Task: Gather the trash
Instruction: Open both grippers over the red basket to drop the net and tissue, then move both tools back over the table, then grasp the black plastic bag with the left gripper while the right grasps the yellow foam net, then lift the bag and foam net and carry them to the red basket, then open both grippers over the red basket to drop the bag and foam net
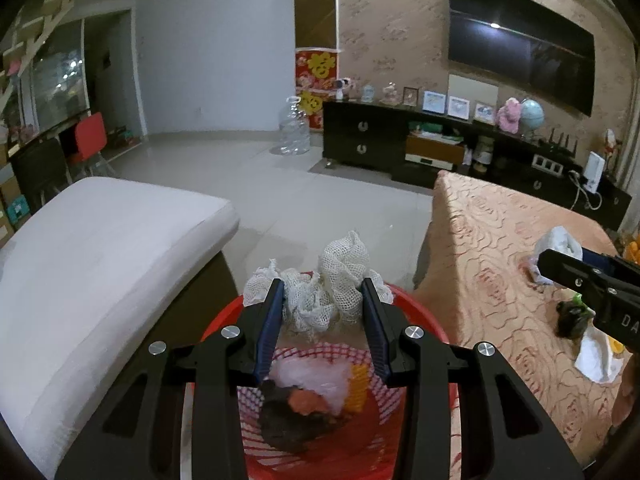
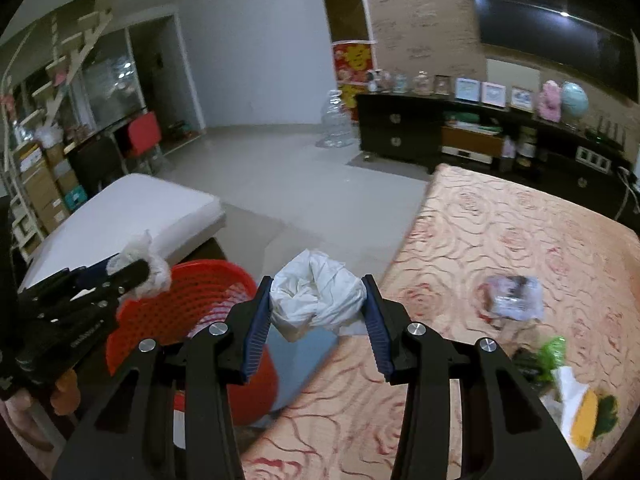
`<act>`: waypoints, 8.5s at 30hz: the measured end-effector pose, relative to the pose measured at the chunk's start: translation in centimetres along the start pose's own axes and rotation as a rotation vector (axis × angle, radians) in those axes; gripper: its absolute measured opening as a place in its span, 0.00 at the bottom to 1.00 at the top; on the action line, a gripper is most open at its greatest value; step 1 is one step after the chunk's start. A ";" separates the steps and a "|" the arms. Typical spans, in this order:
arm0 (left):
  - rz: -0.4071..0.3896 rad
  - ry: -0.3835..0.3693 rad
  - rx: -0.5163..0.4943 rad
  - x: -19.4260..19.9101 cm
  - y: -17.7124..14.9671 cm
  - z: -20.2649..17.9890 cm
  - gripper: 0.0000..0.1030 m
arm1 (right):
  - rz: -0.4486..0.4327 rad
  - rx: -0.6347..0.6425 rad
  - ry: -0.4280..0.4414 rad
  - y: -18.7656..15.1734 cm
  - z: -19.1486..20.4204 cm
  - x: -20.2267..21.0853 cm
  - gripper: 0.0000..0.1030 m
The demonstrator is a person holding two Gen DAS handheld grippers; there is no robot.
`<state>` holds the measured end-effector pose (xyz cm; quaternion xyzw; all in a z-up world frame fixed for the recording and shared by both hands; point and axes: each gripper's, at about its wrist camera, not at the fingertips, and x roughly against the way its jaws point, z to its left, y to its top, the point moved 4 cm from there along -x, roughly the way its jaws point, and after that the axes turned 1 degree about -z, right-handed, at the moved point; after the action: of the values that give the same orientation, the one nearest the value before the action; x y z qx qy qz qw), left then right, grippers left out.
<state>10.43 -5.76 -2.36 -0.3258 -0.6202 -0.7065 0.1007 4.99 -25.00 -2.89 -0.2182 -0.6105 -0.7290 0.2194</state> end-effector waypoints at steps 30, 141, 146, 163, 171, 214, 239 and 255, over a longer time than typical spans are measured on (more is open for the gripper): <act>0.183 0.075 0.020 -3.5 -2.6 4.5 0.43 | 0.165 0.072 0.197 -2.0 7.4 -6.0 0.59; 0.179 -0.633 -0.457 -4.9 -7.1 -32.6 0.22 | 0.060 -0.557 -0.318 -14.3 -27.7 11.2 0.68; 0.144 -0.621 -0.447 -3.4 -6.5 -30.9 0.22 | 0.073 -0.543 -0.305 -14.3 -27.5 9.5 0.68; 0.107 -0.575 -0.433 -2.8 -5.7 -28.6 0.22 | 0.161 -0.546 -0.290 -16.3 -28.0 6.0 0.41; 0.083 -0.568 -0.431 -2.2 -5.3 -28.4 0.22 | 0.125 -0.501 -0.233 -14.8 -26.3 6.8 0.29; -0.115 -0.296 -0.172 3.9 1.0 -11.4 0.22 | -0.060 -0.244 -0.095 -4.9 -13.3 8.7 0.28; -0.063 -0.069 -0.070 2.0 -0.2 -2.4 0.22 | 0.020 -0.043 0.049 -2.6 -1.0 2.3 0.28; 0.080 0.017 -0.049 -1.3 -1.9 0.8 0.22 | 0.086 0.110 0.159 -3.3 6.2 -1.6 0.28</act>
<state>10.67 -4.94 -4.70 -0.3465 -0.5882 -0.7197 0.1262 4.62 -18.25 -5.44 -0.1736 -0.6202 -0.6994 0.3100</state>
